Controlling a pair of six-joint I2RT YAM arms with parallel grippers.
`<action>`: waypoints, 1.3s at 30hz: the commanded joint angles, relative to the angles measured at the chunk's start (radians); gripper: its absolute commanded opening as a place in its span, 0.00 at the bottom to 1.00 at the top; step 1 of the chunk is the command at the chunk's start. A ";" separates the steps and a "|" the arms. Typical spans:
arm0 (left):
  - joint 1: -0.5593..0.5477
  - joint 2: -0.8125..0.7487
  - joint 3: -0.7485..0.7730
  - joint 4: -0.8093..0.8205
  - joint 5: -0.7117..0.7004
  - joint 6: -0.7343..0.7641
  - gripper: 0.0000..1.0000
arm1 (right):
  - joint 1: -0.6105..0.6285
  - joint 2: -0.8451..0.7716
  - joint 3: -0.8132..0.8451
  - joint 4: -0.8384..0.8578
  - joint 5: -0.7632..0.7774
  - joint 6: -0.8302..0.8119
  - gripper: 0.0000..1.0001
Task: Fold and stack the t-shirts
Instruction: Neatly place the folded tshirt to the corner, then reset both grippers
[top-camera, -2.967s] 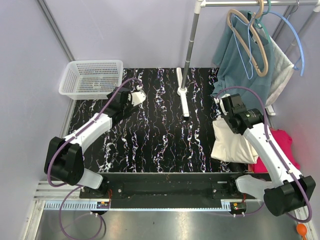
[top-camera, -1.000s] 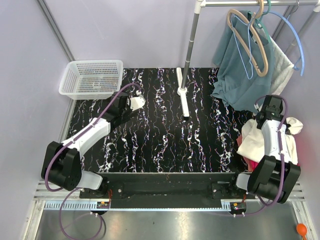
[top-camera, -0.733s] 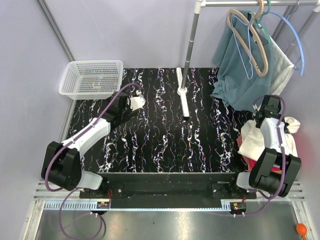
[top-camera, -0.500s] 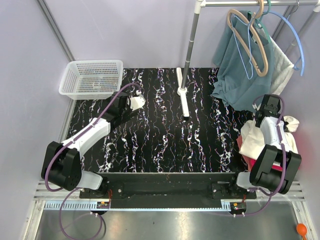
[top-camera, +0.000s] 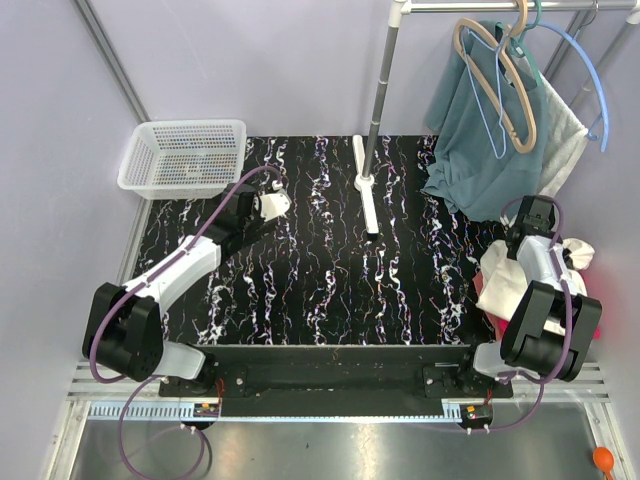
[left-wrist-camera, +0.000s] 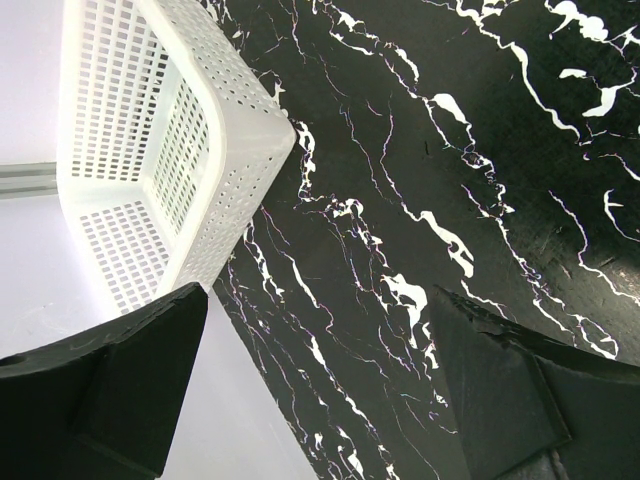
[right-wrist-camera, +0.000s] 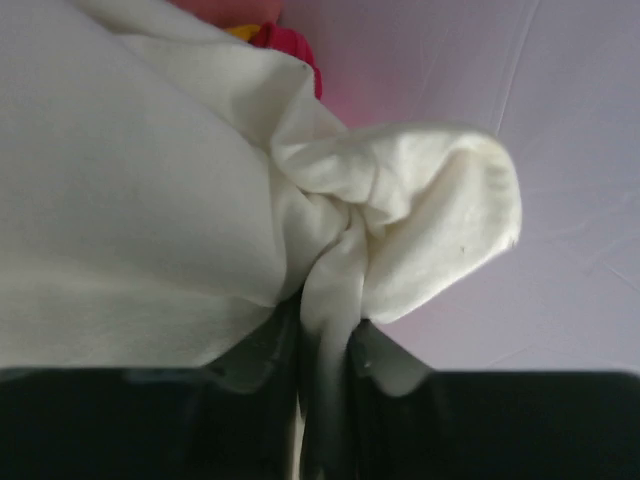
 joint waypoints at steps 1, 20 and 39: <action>-0.001 -0.031 -0.010 0.041 0.011 -0.008 0.98 | -0.005 0.020 0.024 0.047 0.021 -0.029 0.35; -0.001 -0.022 -0.024 0.067 0.008 -0.025 0.98 | -0.004 -0.029 0.254 -0.011 -0.040 0.032 0.81; -0.001 -0.045 0.099 0.026 0.076 -0.498 0.99 | 0.280 -0.121 0.357 -0.275 -1.003 0.636 1.00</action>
